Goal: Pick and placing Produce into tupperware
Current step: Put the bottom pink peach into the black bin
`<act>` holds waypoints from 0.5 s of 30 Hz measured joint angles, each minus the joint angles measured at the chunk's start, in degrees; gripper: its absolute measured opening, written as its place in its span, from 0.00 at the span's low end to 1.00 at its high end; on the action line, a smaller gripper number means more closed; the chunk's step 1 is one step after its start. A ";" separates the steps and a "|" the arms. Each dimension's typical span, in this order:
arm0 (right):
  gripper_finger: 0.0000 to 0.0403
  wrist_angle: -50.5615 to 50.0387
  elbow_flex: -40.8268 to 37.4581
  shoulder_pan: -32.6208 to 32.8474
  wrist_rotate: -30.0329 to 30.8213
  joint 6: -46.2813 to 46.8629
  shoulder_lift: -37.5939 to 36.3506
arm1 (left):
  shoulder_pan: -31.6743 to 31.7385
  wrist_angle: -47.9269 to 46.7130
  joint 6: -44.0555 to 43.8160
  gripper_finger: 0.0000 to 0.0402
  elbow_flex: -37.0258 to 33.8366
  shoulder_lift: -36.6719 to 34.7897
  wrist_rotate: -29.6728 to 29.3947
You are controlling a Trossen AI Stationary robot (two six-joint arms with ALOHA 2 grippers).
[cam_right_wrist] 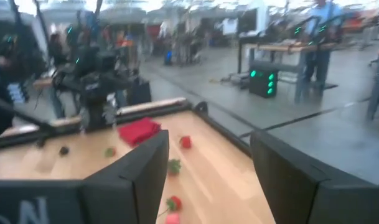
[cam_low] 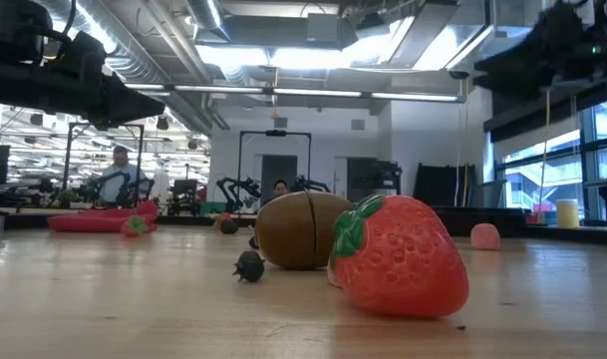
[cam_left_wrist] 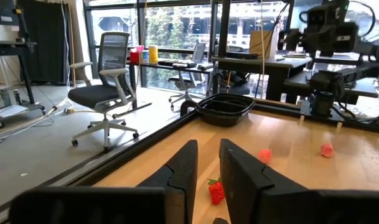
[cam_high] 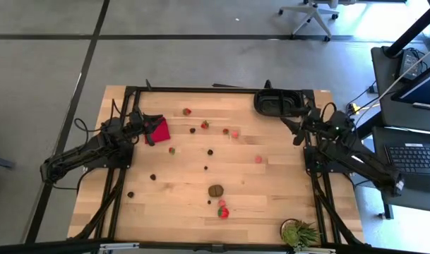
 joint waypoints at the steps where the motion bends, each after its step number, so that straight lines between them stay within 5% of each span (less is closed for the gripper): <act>1: 0.56 -1.27 1.65 0.79 -0.02 -1.16 1.82 | 0.01 0.00 0.06 0.14 0.01 0.00 0.00; 8: 0.56 -10.07 10.48 8.86 -0.05 -8.22 18.80 | 0.02 0.00 0.13 0.11 0.01 0.00 0.00; 15: 0.56 -10.61 11.44 17.85 0.01 -9.68 36.48 | 0.02 0.00 0.17 0.09 -0.01 0.00 0.00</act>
